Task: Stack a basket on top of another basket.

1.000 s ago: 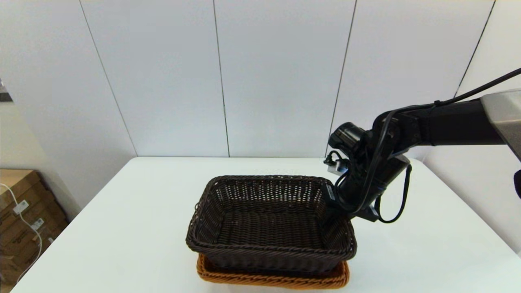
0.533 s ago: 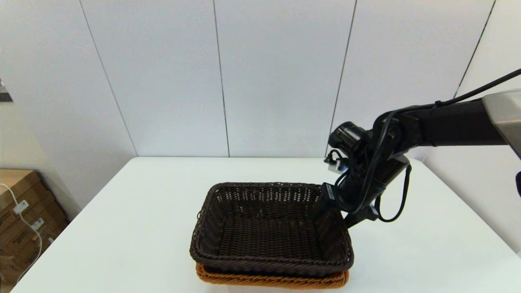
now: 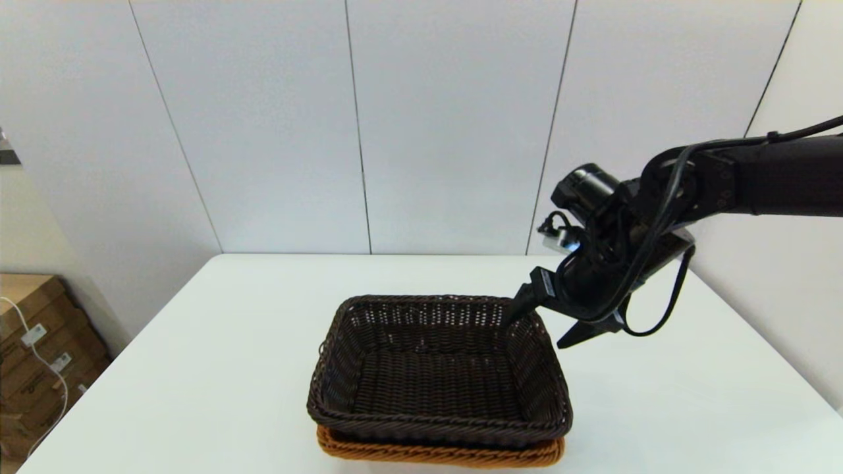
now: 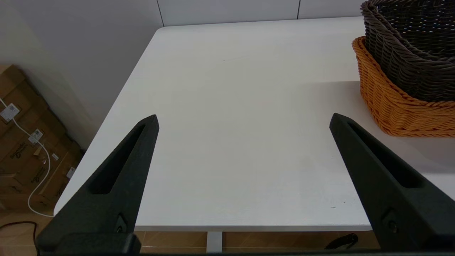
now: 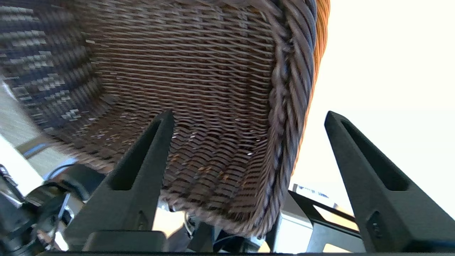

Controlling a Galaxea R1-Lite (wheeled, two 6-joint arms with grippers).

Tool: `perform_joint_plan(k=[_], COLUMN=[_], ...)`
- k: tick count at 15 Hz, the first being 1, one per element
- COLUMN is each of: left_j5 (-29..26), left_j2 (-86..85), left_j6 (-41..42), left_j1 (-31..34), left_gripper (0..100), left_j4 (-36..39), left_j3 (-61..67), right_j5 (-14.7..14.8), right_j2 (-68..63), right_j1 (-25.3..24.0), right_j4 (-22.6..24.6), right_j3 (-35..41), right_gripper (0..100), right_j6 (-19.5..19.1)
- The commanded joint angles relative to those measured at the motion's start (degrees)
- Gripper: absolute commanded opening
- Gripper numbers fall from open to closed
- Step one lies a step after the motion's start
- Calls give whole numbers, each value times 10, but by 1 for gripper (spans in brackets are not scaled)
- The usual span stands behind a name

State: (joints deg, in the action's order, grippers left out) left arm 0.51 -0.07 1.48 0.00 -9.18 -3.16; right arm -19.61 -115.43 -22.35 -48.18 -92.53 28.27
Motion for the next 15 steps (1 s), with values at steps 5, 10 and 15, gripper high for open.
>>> perform_joint_plan(k=[5,10,15], left_j5=[0,0,0], left_j2=[1,1,1], left_j6=[0,-1,-1], left_j1=[0,0,0], left_gripper=[100,100,100], left_j4=[0,0,0], left_j3=[0,0,0], right_j5=[-5,-1,12], right_j2=[182,352,550], right_j1=[18,70,109], right_j4=[-53,-53,-52], right_j3=[24,118,236], right_gripper=[100,100,100], right_j6=[-4,-35,-58])
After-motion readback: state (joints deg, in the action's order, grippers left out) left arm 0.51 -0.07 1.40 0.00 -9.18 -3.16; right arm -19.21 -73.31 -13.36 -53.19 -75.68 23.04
